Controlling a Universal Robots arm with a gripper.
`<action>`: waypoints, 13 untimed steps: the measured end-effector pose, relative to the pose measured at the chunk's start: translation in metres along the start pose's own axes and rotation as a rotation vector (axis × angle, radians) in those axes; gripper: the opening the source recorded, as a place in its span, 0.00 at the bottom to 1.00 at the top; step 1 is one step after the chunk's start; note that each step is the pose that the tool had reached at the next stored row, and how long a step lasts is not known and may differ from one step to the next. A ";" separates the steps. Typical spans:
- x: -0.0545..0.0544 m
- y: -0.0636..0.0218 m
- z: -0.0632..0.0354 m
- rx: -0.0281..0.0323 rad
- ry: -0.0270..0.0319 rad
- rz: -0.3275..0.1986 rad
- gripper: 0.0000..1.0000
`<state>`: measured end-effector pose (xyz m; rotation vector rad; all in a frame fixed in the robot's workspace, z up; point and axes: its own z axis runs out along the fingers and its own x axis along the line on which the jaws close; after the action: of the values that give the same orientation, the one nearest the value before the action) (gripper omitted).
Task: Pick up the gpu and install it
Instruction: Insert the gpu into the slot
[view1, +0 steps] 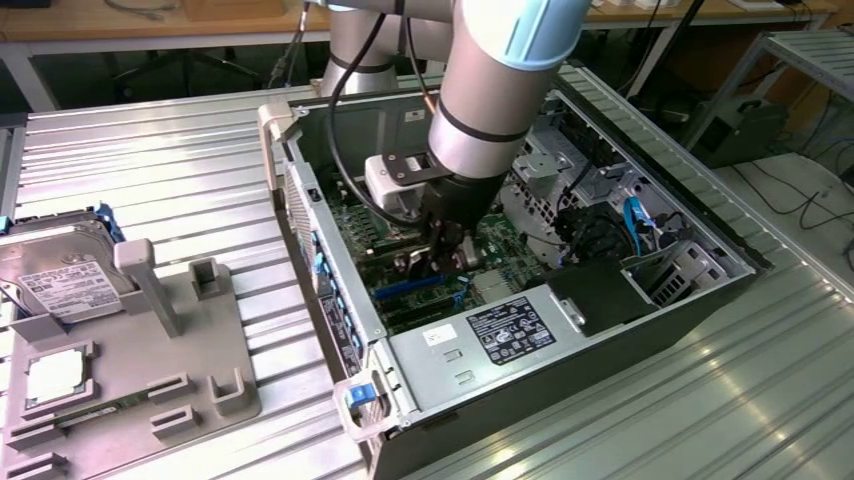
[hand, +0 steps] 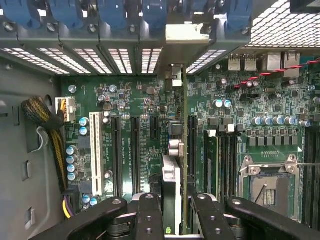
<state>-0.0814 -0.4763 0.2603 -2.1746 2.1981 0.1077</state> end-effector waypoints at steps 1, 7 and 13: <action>0.000 0.0000 0.0002 -0.0031 0.0001 0.000 0.28; -0.001 0.0000 0.0014 -0.0081 0.0001 0.001 0.28; -0.003 0.0007 0.0027 -0.0118 0.0004 0.001 0.28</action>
<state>-0.0821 -0.4734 0.2578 -2.1797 2.2045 0.1206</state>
